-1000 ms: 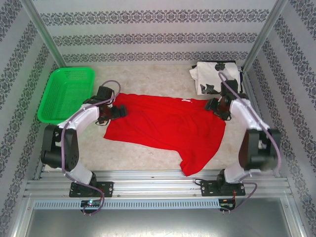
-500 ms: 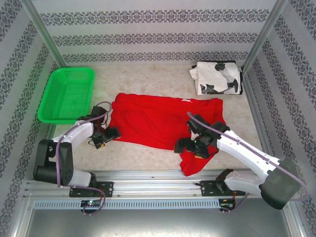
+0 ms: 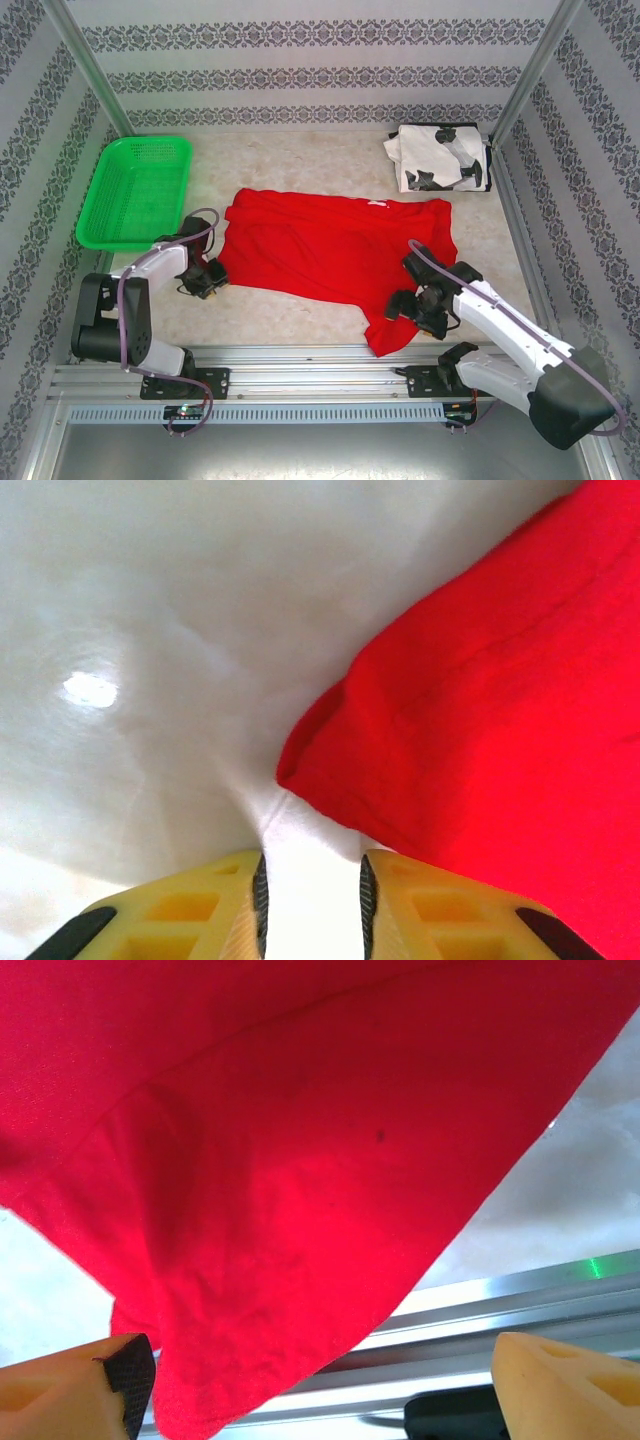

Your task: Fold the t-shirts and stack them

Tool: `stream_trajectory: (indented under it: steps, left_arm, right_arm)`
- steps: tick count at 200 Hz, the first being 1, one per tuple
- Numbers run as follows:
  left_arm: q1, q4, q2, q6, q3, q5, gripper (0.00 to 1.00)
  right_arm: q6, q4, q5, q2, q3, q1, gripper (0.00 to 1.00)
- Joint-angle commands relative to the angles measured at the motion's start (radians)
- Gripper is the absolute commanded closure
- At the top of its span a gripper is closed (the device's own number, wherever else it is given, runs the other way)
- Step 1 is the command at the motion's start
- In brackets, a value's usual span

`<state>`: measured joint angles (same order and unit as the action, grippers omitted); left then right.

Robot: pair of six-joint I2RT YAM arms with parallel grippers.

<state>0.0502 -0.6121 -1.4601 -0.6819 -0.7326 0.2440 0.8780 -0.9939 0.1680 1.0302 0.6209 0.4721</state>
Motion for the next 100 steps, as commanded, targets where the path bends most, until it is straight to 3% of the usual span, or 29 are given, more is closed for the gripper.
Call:
stream_trajectory:
  steps: [1, 42, 100]
  left_arm:
    - [0.016, 0.238, 0.04, 0.013, 0.003, 0.117, 0.69]
    - [0.008, 0.178, 0.185, -0.014, 0.039, 0.101, 0.62]
    - [-0.009, 0.04, 0.154, 0.028, 0.009, 0.034, 0.54]
  right_arm:
    - [-0.01, 0.059, -0.024, 0.019, -0.019, -0.016, 0.11]
    - [-0.026, 0.064, -0.01, 0.036, 0.005, -0.022, 0.1]
    - [-0.041, 0.076, 0.005, 0.052, 0.017, -0.041, 0.09]
